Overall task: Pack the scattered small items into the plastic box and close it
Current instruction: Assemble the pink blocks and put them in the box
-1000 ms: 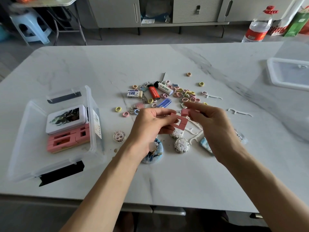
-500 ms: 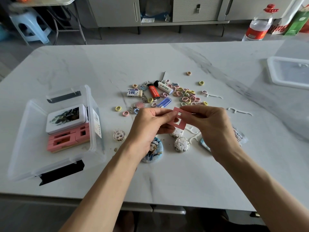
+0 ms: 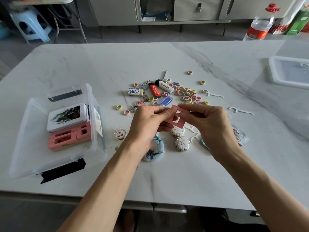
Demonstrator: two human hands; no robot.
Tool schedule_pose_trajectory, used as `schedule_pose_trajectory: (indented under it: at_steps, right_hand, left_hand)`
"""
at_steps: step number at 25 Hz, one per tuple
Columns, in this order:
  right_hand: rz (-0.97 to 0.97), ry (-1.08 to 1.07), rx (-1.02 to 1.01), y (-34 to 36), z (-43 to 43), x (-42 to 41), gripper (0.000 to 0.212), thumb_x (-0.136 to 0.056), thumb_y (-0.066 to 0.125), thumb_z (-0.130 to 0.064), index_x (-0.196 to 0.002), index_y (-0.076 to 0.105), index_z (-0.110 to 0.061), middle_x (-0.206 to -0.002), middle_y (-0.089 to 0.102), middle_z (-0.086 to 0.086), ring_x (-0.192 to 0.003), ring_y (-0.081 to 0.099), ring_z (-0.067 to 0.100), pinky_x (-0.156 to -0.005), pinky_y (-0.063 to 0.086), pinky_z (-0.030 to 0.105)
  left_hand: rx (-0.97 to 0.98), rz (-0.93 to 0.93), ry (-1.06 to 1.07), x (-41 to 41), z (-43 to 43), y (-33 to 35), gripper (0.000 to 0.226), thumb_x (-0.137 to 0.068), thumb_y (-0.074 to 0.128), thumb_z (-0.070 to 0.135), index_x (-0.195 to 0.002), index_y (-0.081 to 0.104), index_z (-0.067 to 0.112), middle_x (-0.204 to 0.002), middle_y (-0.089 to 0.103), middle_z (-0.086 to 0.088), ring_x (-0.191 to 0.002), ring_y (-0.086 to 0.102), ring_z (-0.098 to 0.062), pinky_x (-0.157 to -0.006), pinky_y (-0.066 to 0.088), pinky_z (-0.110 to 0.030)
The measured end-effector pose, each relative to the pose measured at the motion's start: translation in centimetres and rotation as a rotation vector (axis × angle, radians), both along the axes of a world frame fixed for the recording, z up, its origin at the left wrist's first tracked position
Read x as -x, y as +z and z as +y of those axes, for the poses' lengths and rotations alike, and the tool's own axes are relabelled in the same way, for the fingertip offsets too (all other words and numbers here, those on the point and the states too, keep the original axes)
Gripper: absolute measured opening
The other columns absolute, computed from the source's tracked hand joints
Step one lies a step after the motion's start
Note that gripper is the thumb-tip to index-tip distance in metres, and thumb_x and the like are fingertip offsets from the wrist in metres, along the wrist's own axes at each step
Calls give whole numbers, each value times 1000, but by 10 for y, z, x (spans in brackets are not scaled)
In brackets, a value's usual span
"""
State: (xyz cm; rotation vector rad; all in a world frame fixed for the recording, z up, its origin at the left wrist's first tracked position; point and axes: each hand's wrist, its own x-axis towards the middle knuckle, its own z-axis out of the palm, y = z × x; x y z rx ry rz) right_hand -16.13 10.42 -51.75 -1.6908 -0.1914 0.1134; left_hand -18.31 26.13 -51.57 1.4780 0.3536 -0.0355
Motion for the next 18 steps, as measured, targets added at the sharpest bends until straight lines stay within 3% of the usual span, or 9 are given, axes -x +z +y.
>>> schedule_pose_trajectory:
  at_steps: [4, 7, 9, 11, 14, 18]
  right_hand:
    - [-304, 55, 309, 5, 3, 2, 35, -78, 78, -25, -113, 71, -29, -101, 66, -18, -82, 64, 1, -73, 47, 9]
    - [-594, 84, 566, 9, 8, 5, 50, -75, 80, -15, -122, 66, -18, -105, 60, -8, -76, 54, 2, -71, 36, 0]
    - [-680, 73, 613, 14, 15, 9, 47, -75, 79, -13, -120, 66, -14, -104, 62, 0, -78, 55, 6, -74, 39, 5]
    - [-694, 64, 642, 24, 27, 13, 43, -76, 79, -17, -116, 67, -11, -103, 63, 4, -79, 60, 16, -73, 47, 20]
    - [-731, 113, 715, 46, 54, 17, 35, -77, 76, -20, -109, 68, -10, -95, 61, 4, -75, 58, 20, -65, 38, 20]
    - [-763, 233, 761, 85, 111, 25, 28, -80, 70, -22, -105, 69, -11, -94, 62, 5, -77, 60, 21, -70, 49, 31]
  left_hand:
    - [-10, -19, 73, 0, 5, 6, 10, -83, 75, 19, -83, 78, 9, -73, 74, -12, -48, 60, -14, -49, 52, -20]
    - [-11, -31, 94, 2, 12, 12, 10, -82, 76, 20, -78, 78, 11, -72, 74, -14, -46, 58, -14, -48, 51, -20]
    - [-23, -41, 92, 6, 17, 16, 14, -81, 77, 22, -80, 78, 7, -74, 74, -17, -47, 58, -15, -51, 52, -24]
    - [-19, -63, 103, 12, 24, 22, 19, -81, 77, 21, -84, 77, 3, -73, 73, -17, -48, 58, -16, -55, 52, -29]
    - [-13, -112, 138, 24, 47, 38, 15, -82, 75, 18, -82, 77, 3, -66, 71, -11, -46, 58, -13, -47, 49, -22]
    - [-95, -144, 231, 51, 100, 69, 20, -83, 76, 22, -79, 76, 3, -65, 71, -11, -48, 60, -13, -44, 45, -19]
